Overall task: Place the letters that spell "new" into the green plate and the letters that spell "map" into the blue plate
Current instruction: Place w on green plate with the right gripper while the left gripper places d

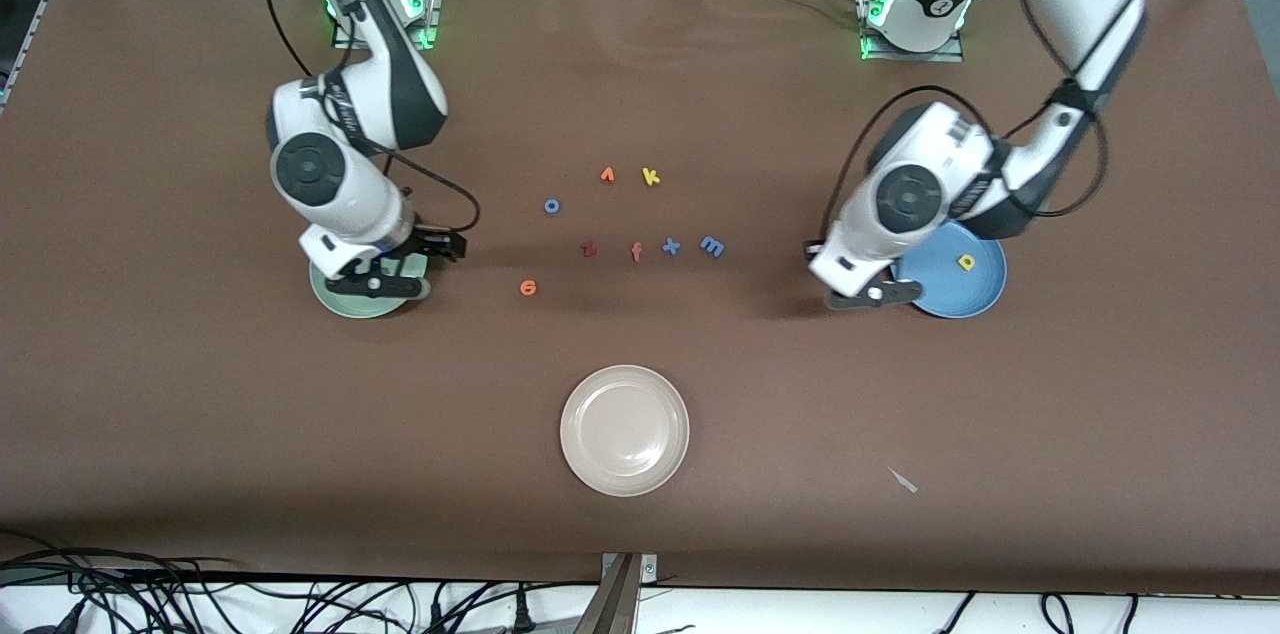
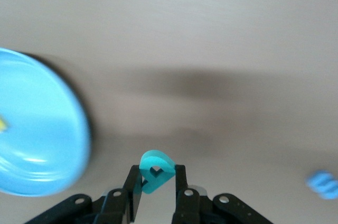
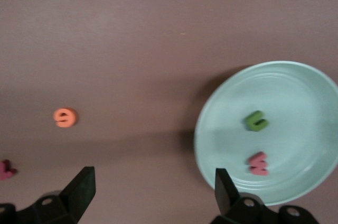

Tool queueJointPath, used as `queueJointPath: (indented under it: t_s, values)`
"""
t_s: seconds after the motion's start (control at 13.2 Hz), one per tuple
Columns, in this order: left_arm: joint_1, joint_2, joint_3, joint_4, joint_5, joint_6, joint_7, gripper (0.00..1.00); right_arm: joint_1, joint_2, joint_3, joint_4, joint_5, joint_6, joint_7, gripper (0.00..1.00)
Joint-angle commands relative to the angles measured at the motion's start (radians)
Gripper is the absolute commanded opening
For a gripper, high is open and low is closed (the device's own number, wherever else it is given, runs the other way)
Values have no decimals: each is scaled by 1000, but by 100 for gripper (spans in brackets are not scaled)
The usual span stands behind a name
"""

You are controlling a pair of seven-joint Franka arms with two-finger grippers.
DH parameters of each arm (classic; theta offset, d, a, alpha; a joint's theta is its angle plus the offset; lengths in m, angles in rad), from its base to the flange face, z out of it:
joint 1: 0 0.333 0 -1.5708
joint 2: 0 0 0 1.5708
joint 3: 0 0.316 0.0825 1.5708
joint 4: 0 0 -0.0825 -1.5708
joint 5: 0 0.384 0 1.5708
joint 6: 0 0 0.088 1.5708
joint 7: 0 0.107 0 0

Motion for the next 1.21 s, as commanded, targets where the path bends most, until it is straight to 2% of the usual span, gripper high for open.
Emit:
queueJointPath:
  t_s: [0.0,0.3,0.38,0.53,0.61,0.68,0.83,1.06,1.14]
  values:
    - [125,-13,-15,-21,-19,-42,198,12,46,138,18,154,11,-6,103,98]
    - [256,23,-6,-50,5,-39,367,12,94,230,19,177,14,135,114,65]
    - [267,51,-4,-52,23,-29,371,12,106,242,23,177,14,150,131,60]
    - [290,80,-3,-53,70,-9,369,15,124,271,24,173,14,195,185,60]
    - [293,91,-3,-53,71,-9,369,21,133,282,24,168,13,213,185,60]
    - [293,94,-3,-53,71,-9,369,32,134,290,24,164,13,221,185,60]
    - [294,89,-4,-50,71,-11,369,100,147,305,24,162,13,238,198,61]
    - [281,39,-23,-35,57,-26,336,100,147,315,23,151,8,239,199,60]
    - [277,25,-62,-35,56,-26,288,100,147,315,23,151,8,239,199,59]
